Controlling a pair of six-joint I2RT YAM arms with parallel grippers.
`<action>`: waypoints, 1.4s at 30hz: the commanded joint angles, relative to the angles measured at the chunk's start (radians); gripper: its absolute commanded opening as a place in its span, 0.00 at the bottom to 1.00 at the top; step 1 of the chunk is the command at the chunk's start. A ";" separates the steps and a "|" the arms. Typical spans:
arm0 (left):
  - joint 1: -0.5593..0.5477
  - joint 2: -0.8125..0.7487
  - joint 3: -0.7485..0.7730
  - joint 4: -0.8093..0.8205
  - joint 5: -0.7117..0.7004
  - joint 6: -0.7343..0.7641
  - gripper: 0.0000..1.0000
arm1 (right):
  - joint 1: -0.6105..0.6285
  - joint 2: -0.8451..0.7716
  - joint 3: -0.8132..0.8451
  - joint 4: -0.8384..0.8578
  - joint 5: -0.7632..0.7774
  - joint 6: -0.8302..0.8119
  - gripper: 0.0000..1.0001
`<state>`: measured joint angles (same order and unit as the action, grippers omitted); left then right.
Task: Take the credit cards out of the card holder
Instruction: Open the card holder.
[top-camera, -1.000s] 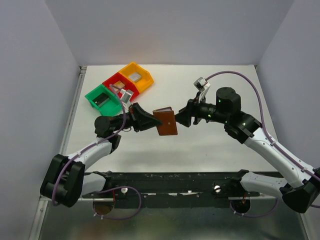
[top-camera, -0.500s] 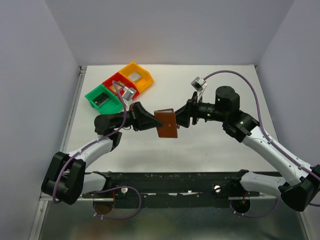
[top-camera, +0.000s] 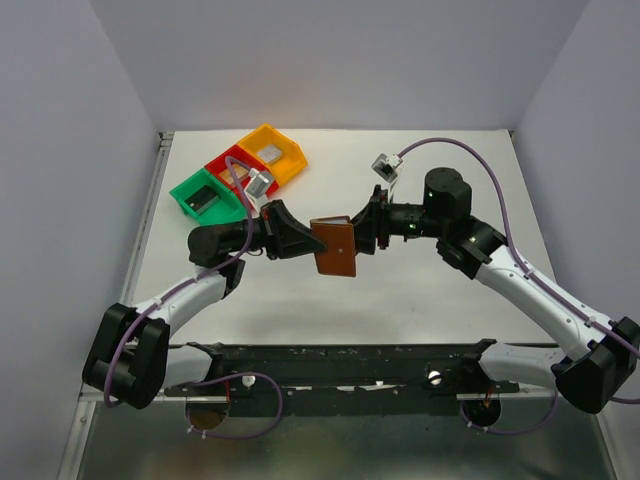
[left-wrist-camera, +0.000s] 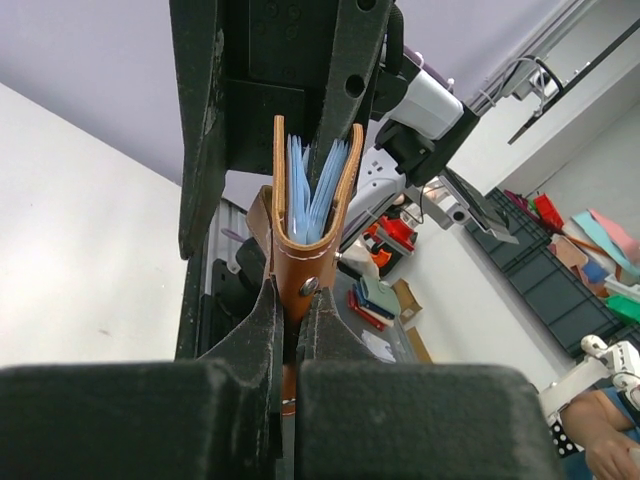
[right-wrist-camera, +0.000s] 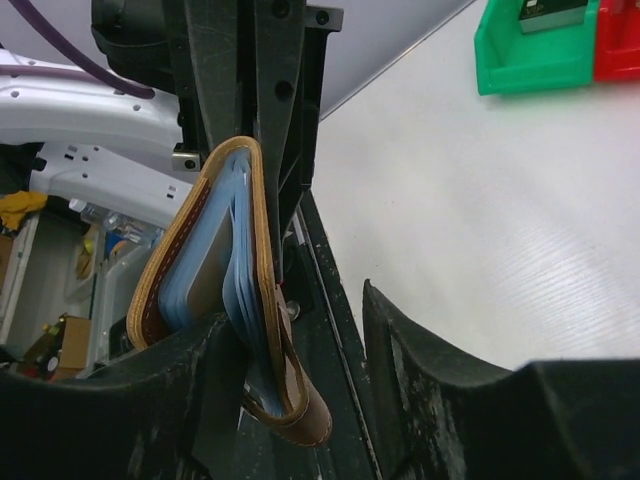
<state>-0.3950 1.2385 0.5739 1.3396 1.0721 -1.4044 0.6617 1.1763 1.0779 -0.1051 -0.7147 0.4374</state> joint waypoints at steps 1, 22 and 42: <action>-0.022 0.027 0.055 0.260 -0.064 0.019 0.00 | 0.024 0.028 0.016 0.036 -0.120 0.043 0.51; 0.098 -0.248 0.054 -0.865 -0.477 0.613 0.99 | 0.024 -0.021 0.149 -0.399 0.343 -0.106 0.00; -0.140 -0.309 0.196 -1.319 -0.846 0.737 0.99 | 0.090 0.086 0.283 -0.712 1.103 -0.154 0.00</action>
<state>-0.3481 0.8463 0.7193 -0.0994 0.1249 -0.7357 0.7284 1.1881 1.2968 -0.7364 0.3618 0.2760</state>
